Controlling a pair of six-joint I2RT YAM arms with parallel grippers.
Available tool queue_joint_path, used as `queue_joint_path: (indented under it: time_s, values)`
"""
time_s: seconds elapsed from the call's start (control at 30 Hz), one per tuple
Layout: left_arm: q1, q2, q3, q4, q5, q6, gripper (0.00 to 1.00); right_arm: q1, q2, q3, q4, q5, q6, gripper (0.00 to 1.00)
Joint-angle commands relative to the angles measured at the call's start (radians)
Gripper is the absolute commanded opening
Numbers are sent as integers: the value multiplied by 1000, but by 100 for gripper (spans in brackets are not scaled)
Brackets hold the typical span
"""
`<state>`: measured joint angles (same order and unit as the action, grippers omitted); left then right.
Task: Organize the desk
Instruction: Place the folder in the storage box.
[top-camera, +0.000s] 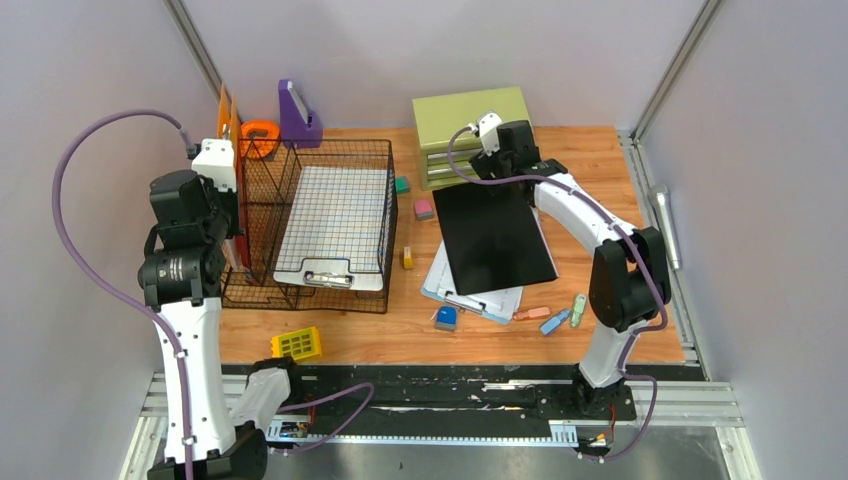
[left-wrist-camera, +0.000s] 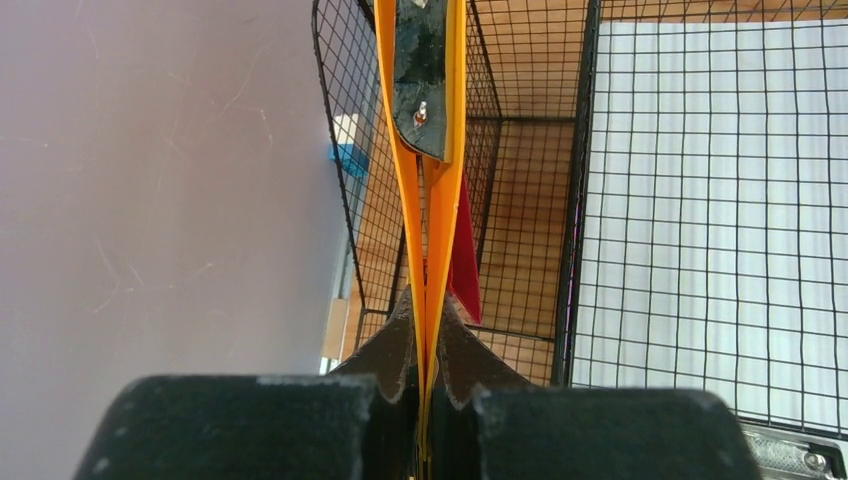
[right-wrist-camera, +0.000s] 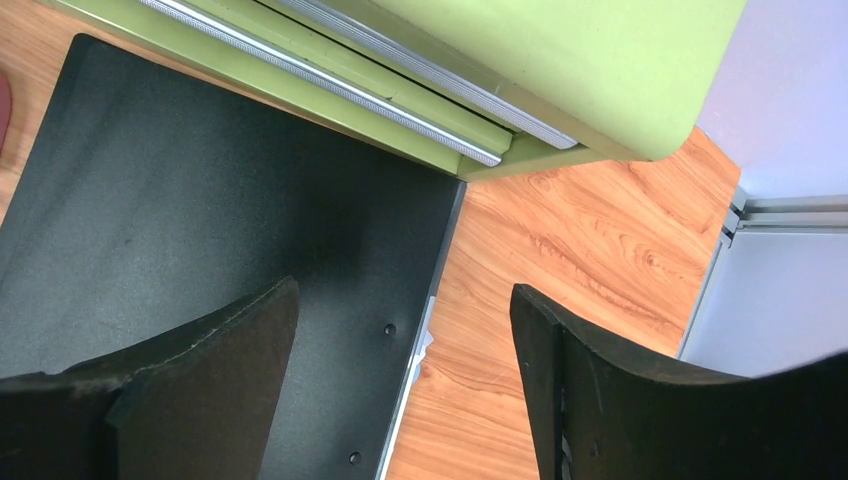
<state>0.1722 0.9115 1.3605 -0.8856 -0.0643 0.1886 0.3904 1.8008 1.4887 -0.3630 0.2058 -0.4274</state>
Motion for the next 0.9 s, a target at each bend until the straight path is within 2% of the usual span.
queue_joint_path:
  time_s: [0.0,0.43,0.67,0.87]
  values:
    - [7,-16,-14,89,19,16,0,6,24,68,7,-19,7,78]
    - [50,38,-73,172,38,25,0,7,-5,54,4,-31,20,78]
    - [63,36,-133,224,85,14,0,9,-35,37,-7,-32,26,78]
    - [71,34,-125,251,138,-33,0,8,-49,23,-7,-36,31,78]
